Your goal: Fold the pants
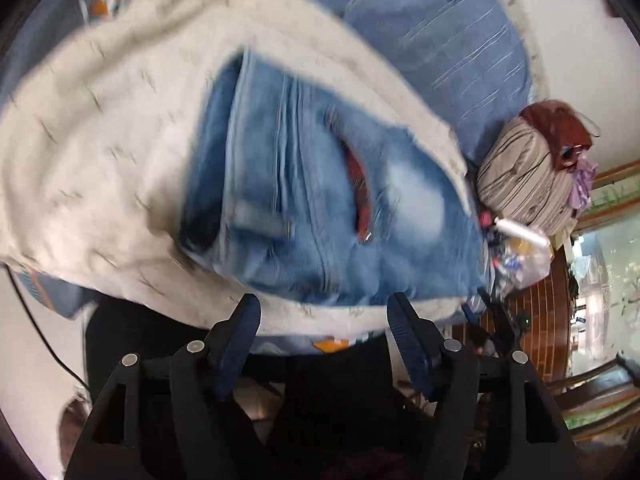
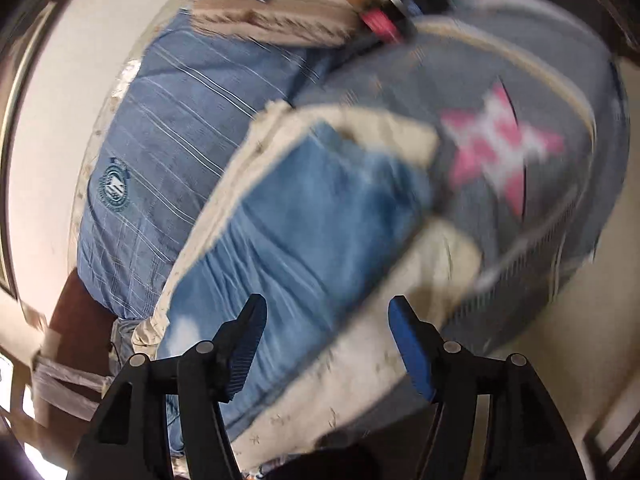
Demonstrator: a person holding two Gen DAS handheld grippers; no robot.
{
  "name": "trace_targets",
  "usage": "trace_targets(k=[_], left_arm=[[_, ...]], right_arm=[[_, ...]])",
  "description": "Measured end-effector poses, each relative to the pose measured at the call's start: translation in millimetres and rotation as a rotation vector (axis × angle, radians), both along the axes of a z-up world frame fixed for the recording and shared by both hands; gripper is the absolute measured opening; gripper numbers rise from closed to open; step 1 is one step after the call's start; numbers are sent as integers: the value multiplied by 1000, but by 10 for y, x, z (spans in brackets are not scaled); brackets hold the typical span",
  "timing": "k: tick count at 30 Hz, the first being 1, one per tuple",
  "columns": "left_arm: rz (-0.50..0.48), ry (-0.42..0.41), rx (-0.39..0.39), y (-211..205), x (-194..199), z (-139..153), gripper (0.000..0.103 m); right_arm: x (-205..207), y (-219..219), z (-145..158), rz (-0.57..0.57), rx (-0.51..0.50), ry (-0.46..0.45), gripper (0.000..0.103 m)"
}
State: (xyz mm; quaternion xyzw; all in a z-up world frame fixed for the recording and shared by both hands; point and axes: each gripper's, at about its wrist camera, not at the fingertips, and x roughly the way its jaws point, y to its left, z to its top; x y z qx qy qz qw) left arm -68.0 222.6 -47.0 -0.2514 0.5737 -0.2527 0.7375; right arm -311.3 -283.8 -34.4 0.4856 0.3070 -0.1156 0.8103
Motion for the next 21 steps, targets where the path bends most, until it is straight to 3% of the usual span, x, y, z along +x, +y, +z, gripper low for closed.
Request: trace_targets(k=[2, 6, 8, 10, 11, 13, 15, 17, 19, 20, 21], left_arm=[[24, 76, -25, -7, 97, -200, 64], [94, 161, -22, 29, 283, -466, 63], [115, 179, -21, 45, 389, -505, 44], [141, 186, -14, 101, 463, -455, 27], [143, 175, -24, 101, 518, -444, 25], [136, 131, -28, 145, 476, -305, 22], [117, 75, 21, 177, 380, -230, 22], [98, 76, 82, 193, 303, -305, 22], [85, 139, 141, 191, 254, -513, 23], [91, 156, 119, 224, 230, -545, 23], [76, 146, 114, 263, 178, -474, 23]], right_arm=[[27, 35, -96, -4, 55, -45, 66], [134, 51, -147, -32, 71, -68, 66], [163, 48, -135, -41, 65, -84, 64], [219, 32, -67, -33, 31, -73, 13], [244, 17, 2, -24, 25, -72, 6], [211, 25, 173, -23, 11, -139, 6], [180, 87, 309, -6, -49, -163, 6], [201, 98, 180, -12, -64, -95, 6], [232, 72, -107, -23, -29, 21, 13], [201, 46, -237, -36, 26, 8, 9], [141, 18, -252, -62, 67, -39, 13]])
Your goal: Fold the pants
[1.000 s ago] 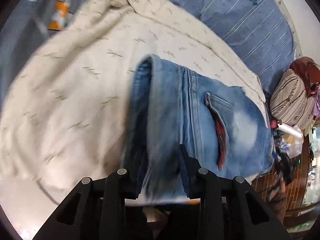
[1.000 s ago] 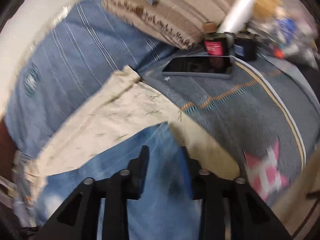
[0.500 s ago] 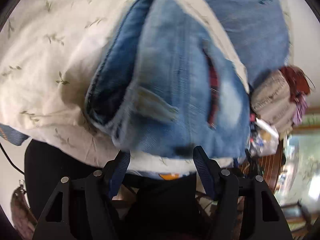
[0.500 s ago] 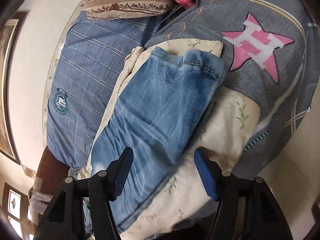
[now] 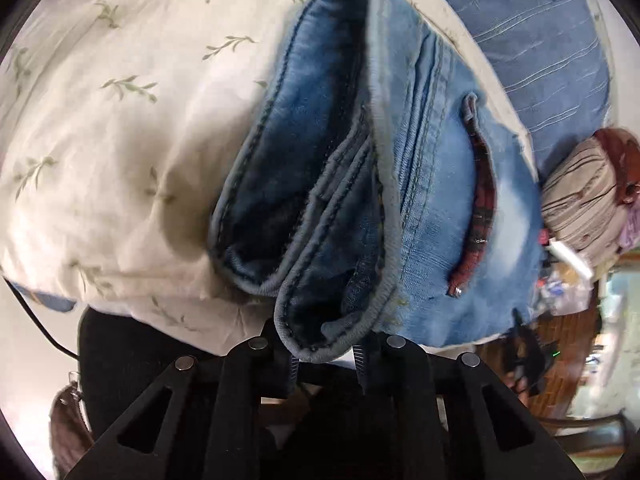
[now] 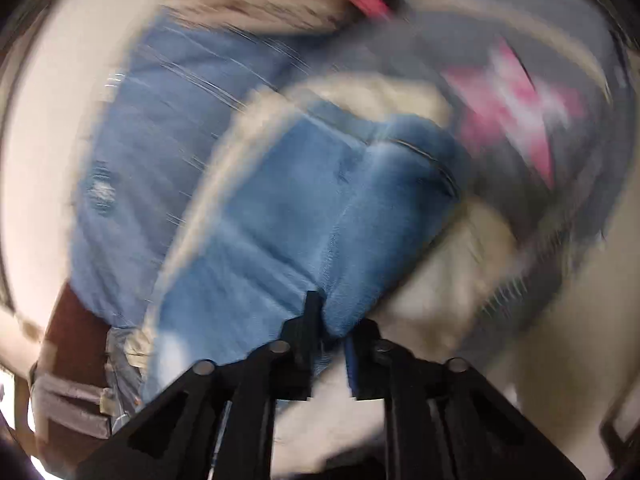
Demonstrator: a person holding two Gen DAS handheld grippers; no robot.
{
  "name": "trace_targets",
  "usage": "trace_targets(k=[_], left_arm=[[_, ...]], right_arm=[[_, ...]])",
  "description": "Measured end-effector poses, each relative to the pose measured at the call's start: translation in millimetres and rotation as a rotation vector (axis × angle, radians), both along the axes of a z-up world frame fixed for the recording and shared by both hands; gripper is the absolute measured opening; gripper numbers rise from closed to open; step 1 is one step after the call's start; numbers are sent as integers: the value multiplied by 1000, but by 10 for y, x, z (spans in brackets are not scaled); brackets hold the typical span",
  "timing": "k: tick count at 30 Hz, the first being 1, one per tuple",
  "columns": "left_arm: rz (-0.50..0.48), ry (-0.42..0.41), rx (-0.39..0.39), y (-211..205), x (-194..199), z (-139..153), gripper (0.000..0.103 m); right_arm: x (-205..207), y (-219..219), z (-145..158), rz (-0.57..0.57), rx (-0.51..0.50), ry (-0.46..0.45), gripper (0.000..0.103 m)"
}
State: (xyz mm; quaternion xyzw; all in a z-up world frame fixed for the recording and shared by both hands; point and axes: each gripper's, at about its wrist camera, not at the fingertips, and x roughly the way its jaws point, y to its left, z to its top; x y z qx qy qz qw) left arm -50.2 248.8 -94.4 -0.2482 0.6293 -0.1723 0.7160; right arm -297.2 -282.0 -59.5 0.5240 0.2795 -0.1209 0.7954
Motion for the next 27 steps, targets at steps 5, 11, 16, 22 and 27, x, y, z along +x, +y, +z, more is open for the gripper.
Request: trace_targets(k=[5, 11, 16, 22, 27], left_arm=[[-276, -160, -8, -52, -460, 534, 32], [-469, -429, 100, -590, -644, 1311, 68], [-651, -447, 161, -1797, -267, 1540, 68], [-858, -424, 268, -3592, 242, 1505, 68], [-897, -320, 283, -4577, 563, 1203, 66]], right_arm=[[-327, -182, 101, -102, -4, -80, 52], [-328, -310, -18, -107, 30, -175, 52], [-80, -352, -80, -64, 23, -235, 52], [-9, -417, -160, -33, 98, -310, 52], [-32, -390, -260, -9, 122, -338, 50]])
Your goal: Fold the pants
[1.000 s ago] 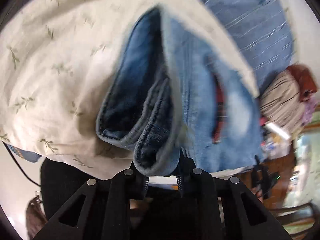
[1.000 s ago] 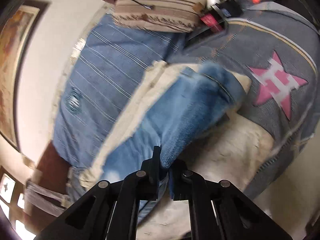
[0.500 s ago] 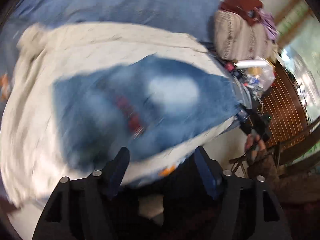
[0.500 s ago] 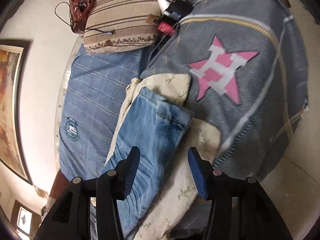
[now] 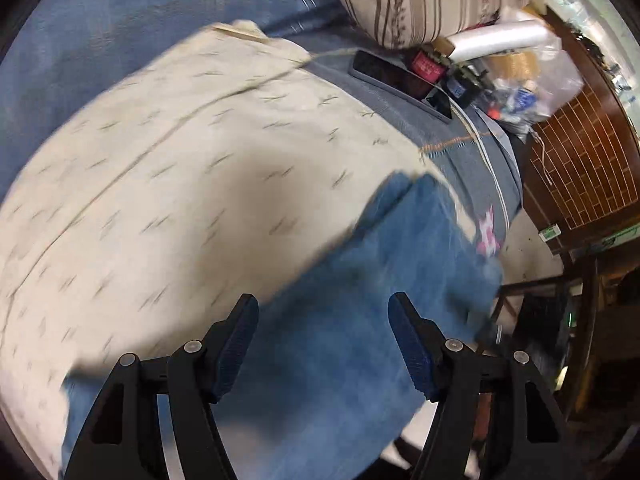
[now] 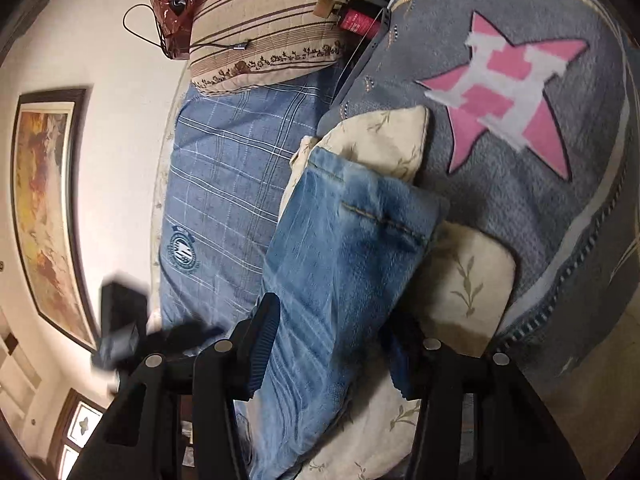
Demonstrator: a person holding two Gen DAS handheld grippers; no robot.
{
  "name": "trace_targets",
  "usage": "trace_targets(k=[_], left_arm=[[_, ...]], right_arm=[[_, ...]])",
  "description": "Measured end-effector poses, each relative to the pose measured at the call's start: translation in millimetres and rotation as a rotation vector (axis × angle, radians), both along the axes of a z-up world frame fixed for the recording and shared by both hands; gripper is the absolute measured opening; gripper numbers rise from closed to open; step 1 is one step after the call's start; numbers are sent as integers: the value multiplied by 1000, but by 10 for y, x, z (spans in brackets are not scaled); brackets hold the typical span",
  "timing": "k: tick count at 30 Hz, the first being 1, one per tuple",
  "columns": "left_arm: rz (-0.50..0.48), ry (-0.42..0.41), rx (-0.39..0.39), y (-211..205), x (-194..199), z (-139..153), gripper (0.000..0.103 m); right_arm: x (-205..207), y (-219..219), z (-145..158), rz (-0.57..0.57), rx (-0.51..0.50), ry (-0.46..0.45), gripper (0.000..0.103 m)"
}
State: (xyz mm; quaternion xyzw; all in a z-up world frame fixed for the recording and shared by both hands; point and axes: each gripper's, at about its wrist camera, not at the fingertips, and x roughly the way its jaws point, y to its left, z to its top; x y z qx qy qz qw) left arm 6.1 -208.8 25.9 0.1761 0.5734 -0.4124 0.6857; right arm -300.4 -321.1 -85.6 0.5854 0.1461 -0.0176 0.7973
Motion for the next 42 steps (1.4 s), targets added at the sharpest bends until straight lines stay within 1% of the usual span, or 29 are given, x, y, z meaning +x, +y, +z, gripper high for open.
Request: trace_targets(k=[4, 7, 9, 10, 11, 14, 15, 16, 17, 18, 19, 20, 21, 22, 23, 25, 27, 29, 30, 32, 33, 36, 39, 42], left_arm=[[-1, 78, 15, -467, 174, -183, 66], [-9, 93, 61, -735, 244, -378, 67], [-48, 114, 80, -897, 277, -524, 67], [-79, 115, 79, -937, 223, -535, 67], [-100, 108, 78, -979, 191, -541, 67], [-210, 92, 71, -1140, 4, -591, 70], [-246, 65, 81, -1227, -60, -658, 72], [-260, 37, 85, -1309, -76, -725, 75], [-282, -7, 85, -1328, -151, -742, 75], [-292, -35, 81, -1353, -186, -755, 74], [-301, -59, 73, -1364, -225, -754, 63], [-306, -91, 70, -1379, -265, -746, 52], [-305, -116, 73, -1377, -290, -722, 33], [-302, -124, 69, -1384, -300, -700, 19], [-297, -130, 62, -1374, -301, -674, 14], [-298, -136, 22, -1301, -325, -531, 11], [-296, -162, -23, -1144, -448, -333, 10], [-285, -175, -56, -1051, -497, -208, 10], [-278, -177, -68, -944, -499, -91, 10], [-261, -178, -93, -820, -494, 22, 10], [-248, -176, -107, -692, -479, 119, 10], [-211, -169, -131, -408, -446, 268, 10], [-177, -175, -132, -83, -433, 371, 11], [-139, -171, -122, 226, -416, 442, 11]], right_arm=[[-43, 1, -48, 9, 23, -32, 50], [-62, -5, -78, 11, 38, -57, 50], [-76, 2, -69, 15, 37, -64, 50], [-75, 4, -64, 19, 35, -67, 50], [-79, 6, -65, 20, 34, -71, 50], [-108, 13, -92, 24, 36, -92, 50], [-130, 19, -113, 24, 40, -101, 50], [-137, 23, -120, 22, 43, -108, 50], [-144, 28, -125, 19, 46, -112, 50], [-148, 34, -125, 15, 49, -113, 48], [-148, 38, -120, 11, 50, -108, 46], [-151, 42, -115, 5, 48, -92, 38], [-145, 47, -109, -3, 42, -71, 25], [-138, 42, -108, -8, 35, -44, 17], [-133, 34, -104, -13, 29, -25, 9], [-135, 48, -24, -20, 9, -17, 9], [-133, 95, 151, -18, -66, -4, 9], [-132, 144, 340, -12, -144, 2, 7], [-132, 182, 449, -6, -194, 12, 7], [-124, 268, 631, 4, -282, 25, 7], [-118, 334, 735, 12, -336, 36, 7], [-83, 524, 946, 36, -432, 49, 7], [-5, 753, 1094, 69, -513, 63, 7], [99, 1006, 1154, 125, -548, 63, 8]])
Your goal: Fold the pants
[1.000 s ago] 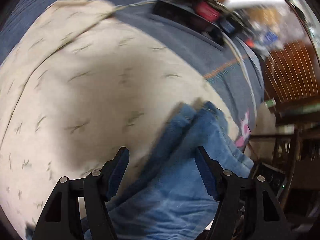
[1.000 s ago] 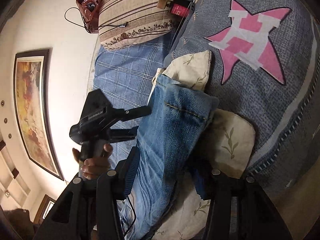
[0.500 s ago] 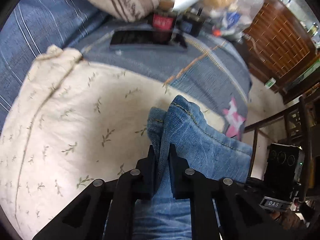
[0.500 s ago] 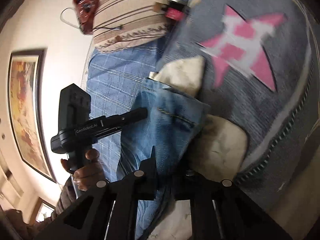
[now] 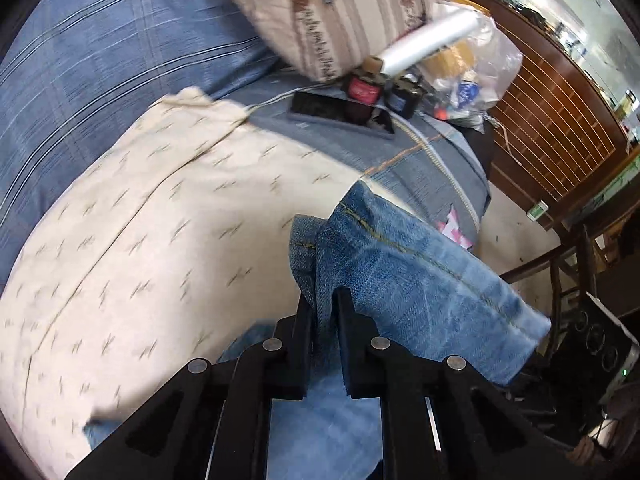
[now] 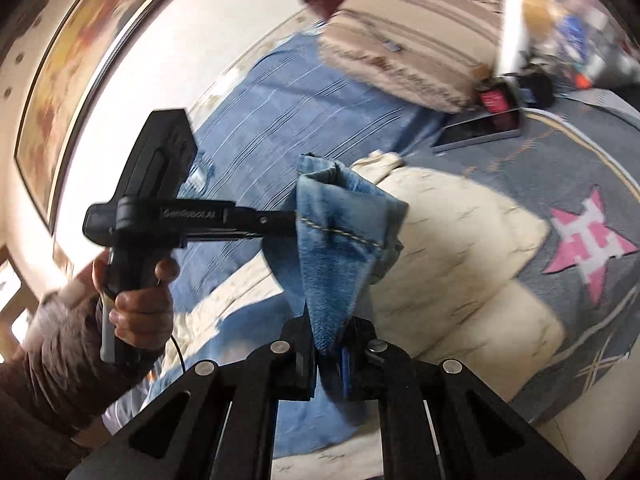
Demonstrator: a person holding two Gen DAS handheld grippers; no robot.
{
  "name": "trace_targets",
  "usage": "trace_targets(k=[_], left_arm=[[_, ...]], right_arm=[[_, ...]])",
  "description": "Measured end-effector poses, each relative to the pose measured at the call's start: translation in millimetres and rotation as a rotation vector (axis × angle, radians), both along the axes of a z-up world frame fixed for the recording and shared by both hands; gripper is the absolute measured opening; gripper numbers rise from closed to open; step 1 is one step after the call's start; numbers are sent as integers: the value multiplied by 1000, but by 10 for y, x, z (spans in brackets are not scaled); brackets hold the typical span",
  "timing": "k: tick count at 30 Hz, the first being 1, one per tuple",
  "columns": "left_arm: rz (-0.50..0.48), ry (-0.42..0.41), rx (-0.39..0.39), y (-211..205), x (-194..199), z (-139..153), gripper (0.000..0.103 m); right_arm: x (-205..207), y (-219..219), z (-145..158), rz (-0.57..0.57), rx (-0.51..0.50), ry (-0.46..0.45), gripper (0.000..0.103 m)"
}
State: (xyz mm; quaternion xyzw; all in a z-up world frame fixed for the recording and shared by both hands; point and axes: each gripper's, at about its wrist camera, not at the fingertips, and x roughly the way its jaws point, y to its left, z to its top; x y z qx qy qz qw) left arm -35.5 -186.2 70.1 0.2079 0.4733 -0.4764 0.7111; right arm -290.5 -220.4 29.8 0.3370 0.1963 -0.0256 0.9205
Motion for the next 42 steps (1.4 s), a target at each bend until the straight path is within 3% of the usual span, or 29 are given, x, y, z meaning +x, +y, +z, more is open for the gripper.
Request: trace_targets(k=[7, 9, 12, 14, 17, 20, 22, 24, 26, 29, 32, 33, 34, 35, 37, 39, 42], left_arm=[[138, 29, 76, 807, 98, -170, 20], [203, 72, 107, 1064, 178, -291, 21], [298, 139, 120, 1448, 305, -409, 21], [349, 193, 88, 1675, 387, -421, 18], [425, 267, 10, 2064, 451, -357, 22], [488, 382, -116, 2360, 480, -335, 30], [494, 435, -183, 2422, 445, -351, 41], [489, 463, -221, 2390, 370, -367, 51], [473, 502, -232, 2291, 286, -435, 54], [435, 558, -234, 2136, 203, -551, 54], [434, 537, -201, 1891, 236, -624, 54], [435, 524, -179, 1766, 270, -621, 48], [434, 512, -161, 1685, 289, -610, 29], [432, 496, -142, 1618, 300, -552, 19], [422, 465, -143, 1609, 222, -423, 16], [404, 377, -128, 1691, 109, -304, 16], [437, 372, -81, 1894, -34, -432, 18]], right_arm=[[370, 811, -149, 149, -109, 130, 14], [469, 1009, -266, 192, -99, 181, 37], [565, 1311, -343, 223, -150, 246, 59], [573, 1463, -294, 260, -208, 262, 62], [439, 1428, -153, 277, -214, 238, 62], [146, 1161, -58, 214, -121, 183, 67], [45, 827, -130, 109, 7, 169, 70], [-46, 531, -319, 34, 191, 166, 70], [-109, 352, -552, 6, 365, 154, 70], [-112, 252, -771, -6, 502, 145, 66], [-51, 214, -931, 20, 624, 92, 51], [8, 192, -959, 21, 627, 94, 42], [90, 213, -952, 12, 614, 117, 32], [139, 181, -953, 5, 606, 144, 13], [126, 170, -833, 12, 585, 123, 12], [71, 242, -576, 69, 474, 80, 10], [87, 369, -582, 109, 372, 162, 11]])
